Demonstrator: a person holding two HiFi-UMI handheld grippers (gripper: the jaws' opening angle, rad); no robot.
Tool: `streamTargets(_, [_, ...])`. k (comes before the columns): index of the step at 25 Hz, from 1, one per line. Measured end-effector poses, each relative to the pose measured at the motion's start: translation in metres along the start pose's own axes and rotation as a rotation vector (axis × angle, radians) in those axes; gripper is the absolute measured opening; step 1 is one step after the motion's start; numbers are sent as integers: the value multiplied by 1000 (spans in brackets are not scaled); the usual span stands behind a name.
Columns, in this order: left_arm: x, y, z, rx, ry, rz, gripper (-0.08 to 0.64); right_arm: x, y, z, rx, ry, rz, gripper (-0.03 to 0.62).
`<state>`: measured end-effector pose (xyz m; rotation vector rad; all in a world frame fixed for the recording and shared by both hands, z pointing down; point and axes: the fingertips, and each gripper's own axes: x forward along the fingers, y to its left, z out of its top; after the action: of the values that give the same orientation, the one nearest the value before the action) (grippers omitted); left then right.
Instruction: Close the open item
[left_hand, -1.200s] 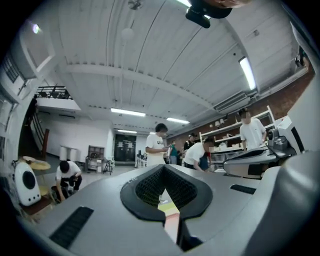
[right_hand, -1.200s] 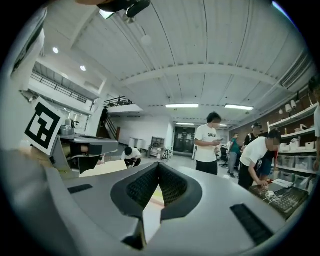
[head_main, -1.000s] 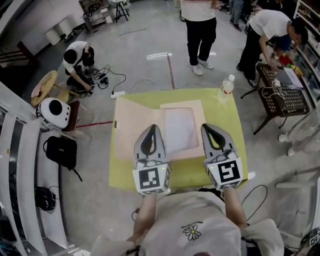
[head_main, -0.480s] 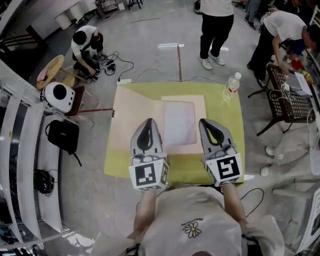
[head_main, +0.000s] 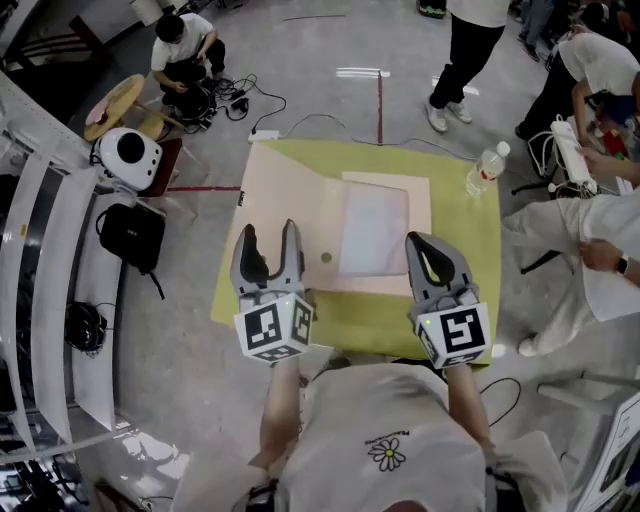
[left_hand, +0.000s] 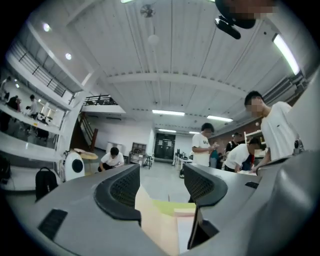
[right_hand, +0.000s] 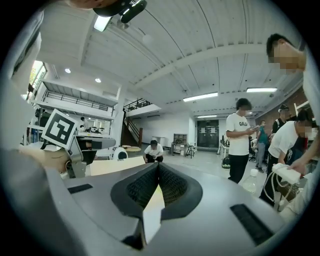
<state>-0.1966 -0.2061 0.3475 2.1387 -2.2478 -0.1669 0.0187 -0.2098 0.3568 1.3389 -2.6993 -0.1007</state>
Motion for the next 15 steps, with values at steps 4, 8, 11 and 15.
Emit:
streamTargets(4, [-14, 61, -12, -48, 24, 114, 282, 6, 15, -3, -1, 15, 39, 14])
streamTargets(8, [-27, 105, -32, -92, 76, 203, 296, 13, 27, -6, -3, 27, 84, 14])
streamTargets(11, [-33, 123, -56, -183, 128, 215, 296, 17, 36, -10, -7, 38, 113, 14])
streamTargets(15, [-35, 132, -93, -308, 207, 171, 287, 17, 47, -12, -29, 47, 126, 14])
